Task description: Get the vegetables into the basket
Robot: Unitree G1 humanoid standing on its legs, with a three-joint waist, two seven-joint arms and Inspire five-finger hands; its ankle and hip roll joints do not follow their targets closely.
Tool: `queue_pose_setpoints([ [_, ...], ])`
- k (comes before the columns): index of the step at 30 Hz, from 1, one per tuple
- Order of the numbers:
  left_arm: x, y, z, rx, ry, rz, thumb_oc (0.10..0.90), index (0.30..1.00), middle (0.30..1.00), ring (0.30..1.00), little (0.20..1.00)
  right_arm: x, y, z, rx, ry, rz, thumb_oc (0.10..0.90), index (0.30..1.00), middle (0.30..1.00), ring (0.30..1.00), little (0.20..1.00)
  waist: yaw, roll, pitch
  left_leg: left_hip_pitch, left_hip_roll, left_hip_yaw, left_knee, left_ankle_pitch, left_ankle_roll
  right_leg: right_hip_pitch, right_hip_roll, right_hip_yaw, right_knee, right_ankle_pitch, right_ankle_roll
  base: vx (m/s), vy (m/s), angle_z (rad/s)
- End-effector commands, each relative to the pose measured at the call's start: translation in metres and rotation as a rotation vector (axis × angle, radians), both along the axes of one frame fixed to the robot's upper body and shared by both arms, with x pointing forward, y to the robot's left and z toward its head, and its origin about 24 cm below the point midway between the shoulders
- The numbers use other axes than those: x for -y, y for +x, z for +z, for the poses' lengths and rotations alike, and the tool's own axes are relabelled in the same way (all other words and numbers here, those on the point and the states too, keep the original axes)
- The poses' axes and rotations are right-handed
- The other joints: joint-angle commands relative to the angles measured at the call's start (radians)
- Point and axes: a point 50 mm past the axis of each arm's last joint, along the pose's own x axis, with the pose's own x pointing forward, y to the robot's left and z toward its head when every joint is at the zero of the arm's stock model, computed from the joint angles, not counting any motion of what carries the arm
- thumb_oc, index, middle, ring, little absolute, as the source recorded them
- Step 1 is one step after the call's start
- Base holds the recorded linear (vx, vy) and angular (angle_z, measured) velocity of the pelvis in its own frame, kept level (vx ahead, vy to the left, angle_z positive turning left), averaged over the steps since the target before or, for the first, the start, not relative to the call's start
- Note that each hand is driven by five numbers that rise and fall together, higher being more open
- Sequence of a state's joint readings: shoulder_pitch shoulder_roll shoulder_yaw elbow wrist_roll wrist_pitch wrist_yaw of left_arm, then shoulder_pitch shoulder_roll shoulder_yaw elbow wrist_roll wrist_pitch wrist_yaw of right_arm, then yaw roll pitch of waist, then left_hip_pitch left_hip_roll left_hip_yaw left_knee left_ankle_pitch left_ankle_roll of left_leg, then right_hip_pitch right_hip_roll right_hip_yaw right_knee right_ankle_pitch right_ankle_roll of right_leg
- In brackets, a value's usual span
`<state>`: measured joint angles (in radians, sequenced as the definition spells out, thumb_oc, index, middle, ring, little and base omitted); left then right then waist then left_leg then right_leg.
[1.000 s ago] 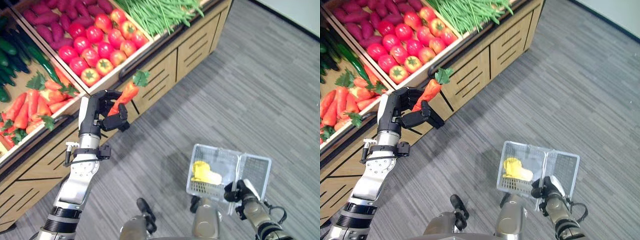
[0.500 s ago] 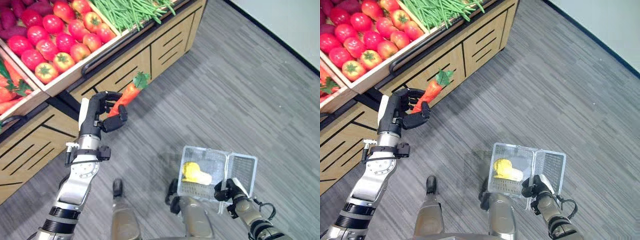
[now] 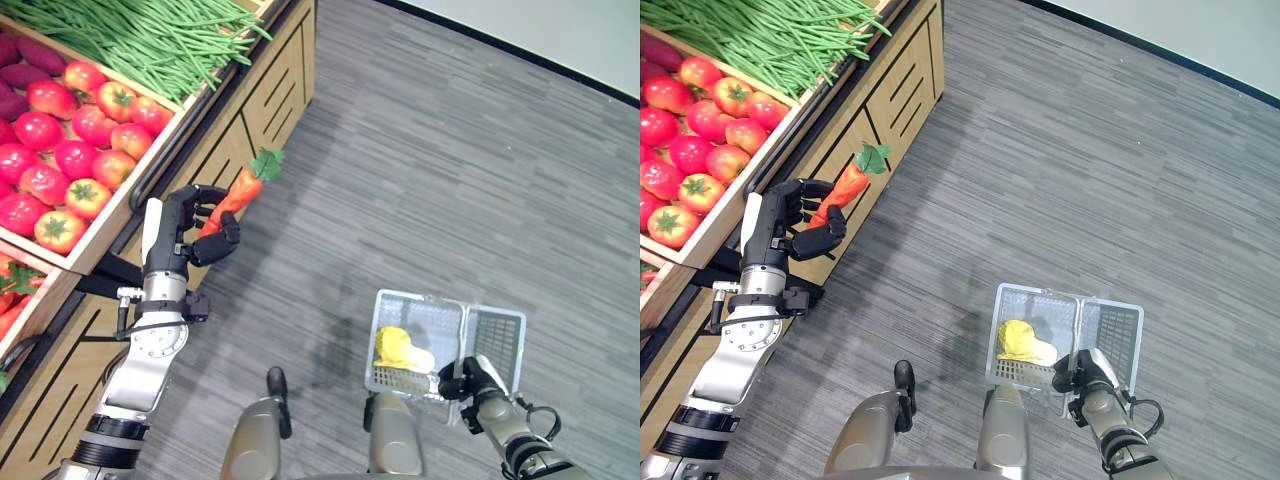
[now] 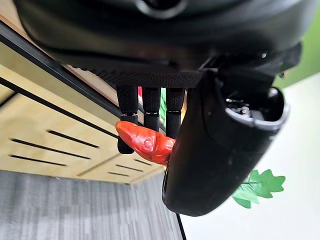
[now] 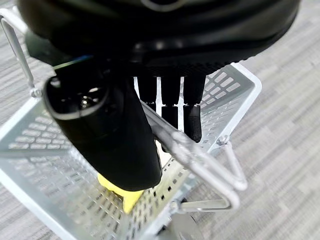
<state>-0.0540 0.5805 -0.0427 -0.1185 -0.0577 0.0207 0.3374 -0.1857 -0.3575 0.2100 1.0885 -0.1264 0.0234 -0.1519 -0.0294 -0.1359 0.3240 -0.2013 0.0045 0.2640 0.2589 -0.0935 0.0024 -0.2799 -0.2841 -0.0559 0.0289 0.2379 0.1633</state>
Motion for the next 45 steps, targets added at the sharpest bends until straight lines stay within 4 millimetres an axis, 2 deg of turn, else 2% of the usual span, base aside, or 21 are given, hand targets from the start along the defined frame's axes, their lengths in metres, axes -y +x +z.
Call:
queue_pose_setpoints([
  [1, 0.011, -0.008, 0.053, 0.285, 0.037, -0.072, 0.400, 0.300, 0.300, 0.300, 0.300, -0.002, -0.032, -0.016, -0.129, -0.034, 0.080, 0.400, 0.300, 0.300, 0.300, 0.300, 0.000, 0.024, -0.043, 0.054, 0.037, -0.026, -0.021, -0.059, -0.014, -0.034, -0.051, -0.090, 0.001, 0.023, 0.076, -0.05, 0.048, -0.63],
  [2, 0.011, -0.008, 0.051, 0.271, 0.035, -0.076, 0.400, 0.300, 0.300, 0.300, 0.300, -0.003, -0.036, -0.018, -0.145, -0.036, 0.081, 0.400, 0.300, 0.300, 0.300, 0.300, 0.005, 0.047, -0.056, 0.076, 0.055, -0.006, -0.040, -0.050, -0.017, -0.002, -0.069, -0.139, 0.013, 0.000, 0.072, -0.05, 0.025, -0.55],
  [4, 0.011, -0.009, 0.051, 0.266, 0.032, -0.078, 0.400, 0.300, 0.300, 0.300, 0.300, -0.003, -0.037, -0.019, -0.149, -0.035, 0.079, 0.400, 0.300, 0.300, 0.300, 0.300, 0.004, 0.048, -0.064, 0.086, 0.054, 0.001, -0.060, -0.035, -0.018, 0.009, -0.080, -0.146, 0.016, 0.002, 0.071, -0.04, 0.004, -0.42],
  [6, 0.009, -0.009, 0.047, 0.246, 0.027, -0.076, 0.400, 0.300, 0.300, 0.300, 0.300, -0.003, -0.042, -0.021, -0.157, -0.026, 0.061, 0.400, 0.300, 0.300, 0.300, 0.300, 0.010, 0.061, -0.087, 0.120, 0.067, 0.023, -0.089, -0.026, -0.022, 0.047, -0.097, -0.160, 0.036, 0.008, 0.076, -0.01, -0.052, -0.50],
  [11, 0.005, -0.012, 0.044, 0.228, 0.020, -0.071, 0.400, 0.300, 0.300, 0.300, 0.300, -0.003, -0.047, -0.022, -0.172, -0.023, 0.061, 0.400, 0.300, 0.300, 0.300, 0.300, 0.027, 0.055, -0.119, 0.135, 0.077, 0.048, -0.087, -0.016, -0.031, 0.117, -0.109, -0.189, 0.044, -0.001, 0.082, -0.01, -0.094, -0.31],
  [14, 0.002, -0.014, 0.039, 0.205, 0.000, -0.058, 0.400, 0.300, 0.300, 0.300, 0.300, -0.004, -0.049, -0.023, -0.175, -0.016, 0.063, 0.400, 0.300, 0.300, 0.300, 0.300, 0.026, 0.050, -0.142, 0.148, 0.105, 0.062, -0.102, 0.015, -0.051, 0.125, -0.080, -0.186, 0.022, -0.035, 0.079, 0.01, -0.166, -0.26],
  [15, 0.003, -0.014, 0.036, 0.195, -0.007, -0.062, 0.400, 0.300, 0.300, 0.300, 0.300, -0.003, -0.051, -0.024, -0.180, -0.016, 0.064, 0.400, 0.300, 0.300, 0.300, 0.300, 0.025, 0.056, -0.147, 0.157, 0.116, 0.054, -0.109, 0.016, -0.058, 0.130, -0.068, -0.188, 0.028, -0.057, 0.074, 0.02, -0.294, -0.25],
  [16, 0.003, -0.013, 0.032, 0.174, -0.012, -0.062, 0.400, 0.300, 0.300, 0.300, 0.300, -0.003, -0.055, -0.025, -0.192, -0.020, 0.064, 0.400, 0.300, 0.300, 0.300, 0.300, 0.018, 0.061, -0.157, 0.168, 0.140, 0.030, -0.142, 0.049, -0.075, 0.139, -0.037, -0.179, 0.037, -0.100, 0.059, 0.03, -0.282, -0.14],
  [20, 0.003, -0.012, 0.022, 0.134, -0.060, -0.056, 0.400, 0.300, 0.300, 0.300, 0.300, -0.003, -0.059, -0.026, -0.201, -0.027, 0.067, 0.400, 0.300, 0.300, 0.300, 0.300, 0.013, 0.074, -0.165, 0.179, 0.181, 0.005, -0.176, 0.090, -0.100, 0.149, 0.005, -0.183, 0.056, -0.149, 0.037, -0.01, -0.241, 0.09],
  [22, 0.005, -0.009, 0.007, 0.077, -0.139, -0.060, 0.400, 0.300, 0.300, 0.300, 0.300, -0.001, -0.059, -0.025, -0.195, -0.033, 0.062, 0.400, 0.300, 0.300, 0.300, 0.300, 0.008, 0.083, -0.160, 0.161, 0.223, -0.025, -0.135, 0.103, -0.113, 0.165, 0.052, -0.190, 0.072, -0.192, 0.003, 0.00, -0.315, 0.23],
  [23, 0.005, -0.009, 0.007, 0.077, -0.139, -0.060, 0.400, 0.300, 0.300, 0.300, 0.300, -0.001, -0.058, -0.025, -0.195, -0.033, 0.062, 0.400, 0.300, 0.300, 0.300, 0.300, 0.007, 0.083, -0.161, 0.160, 0.223, -0.026, -0.135, 0.103, -0.113, 0.165, 0.052, -0.190, 0.072, -0.192, 0.003, 0.02, -0.215, 0.36],
  [24, 0.003, -0.010, 0.000, 0.051, -0.157, -0.051, 0.400, 0.300, 0.300, 0.300, 0.300, 0.001, -0.059, -0.025, -0.192, -0.036, 0.058, 0.400, 0.300, 0.300, 0.300, 0.300, 0.017, 0.087, -0.152, 0.146, 0.234, -0.063, -0.081, 0.114, -0.118, 0.188, 0.072, -0.193, 0.072, -0.210, -0.013, 0.02, -0.177, 0.33],
  [26, 0.002, -0.012, -0.005, 0.035, -0.176, -0.044, 0.400, 0.300, 0.300, 0.300, 0.300, 0.004, -0.058, -0.023, -0.178, -0.037, 0.043, 0.400, 0.300, 0.300, 0.300, 0.300, 0.029, 0.086, -0.145, 0.114, 0.213, -0.136, -0.025, 0.153, -0.133, 0.204, 0.083, -0.199, 0.054, -0.199, -0.026, 0.00, -0.149, 0.09],
  [27, 0.002, -0.012, -0.005, 0.035, -0.176, -0.044, 0.400, 0.300, 0.300, 0.300, 0.300, 0.004, -0.058, -0.023, -0.178, -0.037, 0.043, 0.400, 0.300, 0.300, 0.300, 0.300, 0.028, 0.086, -0.146, 0.112, 0.213, -0.137, -0.025, 0.154, -0.133, 0.203, 0.083, -0.200, 0.053, -0.198, -0.026, 0.01, -0.045, -0.01],
  [28, 0.002, -0.013, -0.008, 0.019, -0.180, -0.046, 0.400, 0.300, 0.300, 0.300, 0.300, 0.006, -0.057, -0.022, -0.174, -0.036, 0.037, 0.400, 0.300, 0.300, 0.300, 0.300, 0.043, 0.083, -0.148, 0.103, 0.172, -0.207, -0.056, 0.146, -0.133, 0.205, 0.089, -0.192, 0.035, -0.195, -0.026, 0.06, 0.005, -0.06],
  [29, 0.002, -0.015, -0.009, 0.014, -0.178, -0.048, 0.400, 0.300, 0.300, 0.300, 0.300, 0.007, -0.058, -0.022, -0.177, -0.039, 0.033, 0.400, 0.300, 0.300, 0.300, 0.300, 0.048, 0.084, -0.154, 0.103, 0.150, -0.244, -0.125, 0.126, -0.126, 0.207, 0.090, -0.189, 0.023, -0.198, -0.019, 0.09, 0.054, -0.03],
  [32, 0.002, -0.015, -0.012, 0.003, -0.165, -0.044, 0.400, 0.300, 0.300, 0.300, 0.300, 0.013, -0.059, -0.021, -0.178, -0.051, 0.009, 0.400, 0.300, 0.300, 0.300, 0.300, 0.063, 0.102, -0.153, 0.052, 0.150, -0.315, -0.230, 0.194, -0.129, 0.220, 0.096, -0.164, 0.006, -0.196, -0.006, 0.10, 0.118, -0.08],
  [33, 0.000, -0.017, -0.011, 0.004, -0.163, -0.044, 0.400, 0.300, 0.300, 0.300, 0.300, 0.012, -0.058, -0.021, -0.178, -0.050, 0.014, 0.400, 0.300, 0.300, 0.300, 0.300, 0.063, 0.106, -0.157, 0.061, 0.146, -0.325, -0.251, 0.181, -0.119, 0.219, 0.095, -0.152, 0.011, -0.202, -0.002, 0.08, 0.150, -0.33],
  [35, 0.001, -0.017, -0.009, 0.011, -0.151, -0.050, 0.400, 0.300, 0.300, 0.300, 0.300, 0.010, -0.058, -0.022, -0.183, -0.047, 0.019, 0.400, 0.300, 0.300, 0.300, 0.300, 0.060, 0.109, -0.159, 0.063, 0.130, -0.329, -0.243, 0.176, -0.111, 0.218, 0.078, -0.133, 0.012, -0.195, 0.007, 0.07, 0.192, -0.26],
  [37, 0.001, -0.017, -0.008, 0.007, -0.124, -0.059, 0.400, 0.300, 0.300, 0.300, 0.300, 0.007, -0.061, -0.024, -0.187, -0.030, 0.001, 0.400, 0.300, 0.300, 0.300, 0.300, 0.053, 0.105, -0.165, 0.066, 0.108, -0.300, -0.234, 0.159, -0.099, 0.225, 0.045, -0.117, 0.015, -0.191, 0.021, 0.09, 0.235, -0.29],
  [45, -0.003, -0.017, -0.005, -0.025, 0.007, -0.076, 0.400, 0.300, 0.300, 0.300, 0.300, -0.006, -0.052, -0.025, -0.154, 0.007, 0.004, 0.400, 0.300, 0.300, 0.300, 0.300, 0.061, 0.073, -0.173, 0.116, 0.059, -0.210, -0.275, 0.134, -0.062, 0.193, -0.022, -0.077, 0.013, -0.134, 0.070, 0.05, 0.141, -0.32],
])
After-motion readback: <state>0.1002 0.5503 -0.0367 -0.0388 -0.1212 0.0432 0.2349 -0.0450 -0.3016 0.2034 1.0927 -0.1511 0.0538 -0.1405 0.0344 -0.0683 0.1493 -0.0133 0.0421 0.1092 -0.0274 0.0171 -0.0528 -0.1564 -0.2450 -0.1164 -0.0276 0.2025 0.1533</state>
